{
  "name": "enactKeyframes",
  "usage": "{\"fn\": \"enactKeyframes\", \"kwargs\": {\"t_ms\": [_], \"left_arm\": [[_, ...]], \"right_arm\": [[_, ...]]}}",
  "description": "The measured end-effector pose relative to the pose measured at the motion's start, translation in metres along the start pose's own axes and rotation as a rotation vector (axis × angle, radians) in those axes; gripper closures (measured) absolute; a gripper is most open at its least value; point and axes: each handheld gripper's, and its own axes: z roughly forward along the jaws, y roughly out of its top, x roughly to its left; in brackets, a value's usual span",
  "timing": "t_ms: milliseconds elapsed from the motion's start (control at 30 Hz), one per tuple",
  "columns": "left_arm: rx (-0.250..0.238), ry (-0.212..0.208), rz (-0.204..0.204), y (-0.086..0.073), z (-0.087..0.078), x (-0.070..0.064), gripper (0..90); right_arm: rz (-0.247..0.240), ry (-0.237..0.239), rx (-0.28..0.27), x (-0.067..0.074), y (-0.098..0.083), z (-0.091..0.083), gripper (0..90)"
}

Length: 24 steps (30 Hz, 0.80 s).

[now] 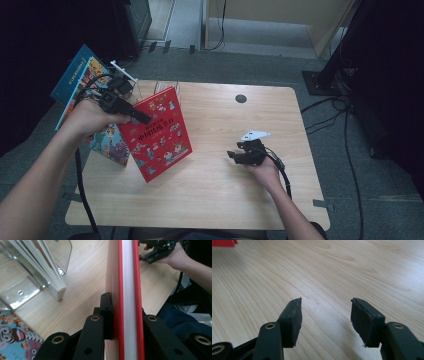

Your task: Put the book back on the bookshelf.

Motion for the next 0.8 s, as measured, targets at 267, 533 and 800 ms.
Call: {"fn": "enactKeyframes", "kwargs": {"t_ms": [267,533,800], "left_arm": [[-0.032,0.016,-0.043,-0.015,-0.014,0.009,80.0],[-0.055,0.029,-0.078,-0.032,-0.027,0.019,80.0],[-0.071,0.048,-0.119,-0.049,-0.040,0.028,80.0]], "right_arm": [[0.004,-0.008,0.020,0.000,-0.004,0.004,42.4],[0.003,-0.021,0.037,0.000,-0.008,0.009,42.3],[-0.046,-0.048,-0.008,0.004,-0.015,0.011,41.5]]}}
